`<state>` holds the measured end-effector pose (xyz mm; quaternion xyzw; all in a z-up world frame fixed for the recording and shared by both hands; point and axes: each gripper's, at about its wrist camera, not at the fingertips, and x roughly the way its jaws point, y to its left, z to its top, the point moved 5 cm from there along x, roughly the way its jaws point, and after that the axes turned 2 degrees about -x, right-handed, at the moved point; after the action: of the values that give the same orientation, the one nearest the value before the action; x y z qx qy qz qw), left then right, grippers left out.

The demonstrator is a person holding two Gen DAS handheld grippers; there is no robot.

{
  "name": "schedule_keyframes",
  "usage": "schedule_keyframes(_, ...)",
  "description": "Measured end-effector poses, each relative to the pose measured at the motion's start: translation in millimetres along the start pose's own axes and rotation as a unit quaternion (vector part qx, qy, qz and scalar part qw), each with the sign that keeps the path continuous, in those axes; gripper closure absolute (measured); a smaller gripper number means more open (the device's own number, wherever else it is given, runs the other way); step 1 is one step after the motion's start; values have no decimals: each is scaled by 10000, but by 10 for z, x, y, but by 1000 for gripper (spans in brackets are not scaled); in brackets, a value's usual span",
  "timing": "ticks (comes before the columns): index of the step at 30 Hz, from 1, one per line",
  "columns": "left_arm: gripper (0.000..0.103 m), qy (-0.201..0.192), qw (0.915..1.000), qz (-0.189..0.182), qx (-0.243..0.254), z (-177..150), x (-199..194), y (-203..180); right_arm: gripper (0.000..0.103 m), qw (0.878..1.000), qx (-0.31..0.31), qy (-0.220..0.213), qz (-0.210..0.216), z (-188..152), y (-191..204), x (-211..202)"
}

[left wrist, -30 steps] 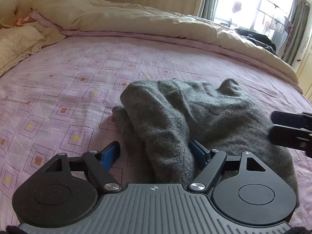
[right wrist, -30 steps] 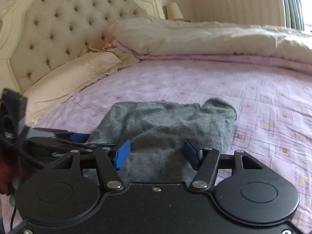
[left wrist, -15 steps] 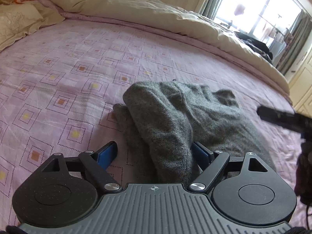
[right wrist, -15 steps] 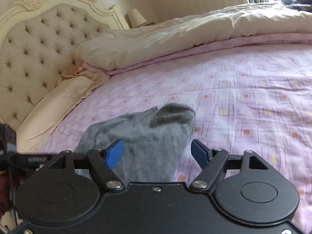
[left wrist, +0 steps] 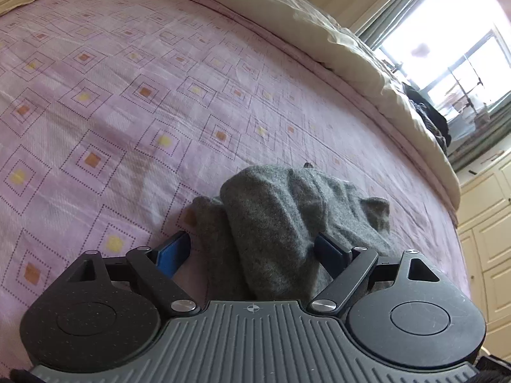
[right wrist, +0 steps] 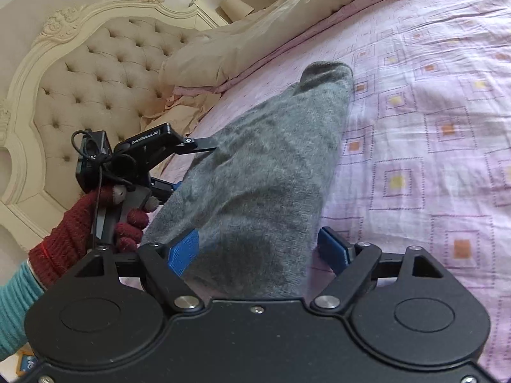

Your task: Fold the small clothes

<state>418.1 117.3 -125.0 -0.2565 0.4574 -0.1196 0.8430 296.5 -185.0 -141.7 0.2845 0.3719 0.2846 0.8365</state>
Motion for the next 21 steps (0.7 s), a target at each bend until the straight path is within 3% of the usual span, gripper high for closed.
schedule_keyframes(6,9,151,9998,-76,63,90,183,-132,18,9993,231,-170,233,-1,52,172)
schedule_keyframes(7,10,204,9995,-110,208,87,204,-174,40,9992,261,-187,234,-8,56,168)
schedule_keyframes(8,27,264,9990,-207,306,80,216,-193,78,9991,348,-137,208,-13,39,182)
schedule_keyframes(9,68,345,9986,-281,287,63,234,-200,76,9988,465,-93,143,-29,13,183)
schedule_keyframes(10,74,369,9985,-359,176,48,241,-193,76,9986,494,-111,147,-36,10,177)
schedule_keyframes(17,75,305,9980,-516,216,-221,-58,-319,76,9993,343,-115,19,-54,57,54)
schedule_keyframes(21,75,552,9956,-556,515,-633,-332,-451,76,9988,474,77,-55,-458,212,-382)
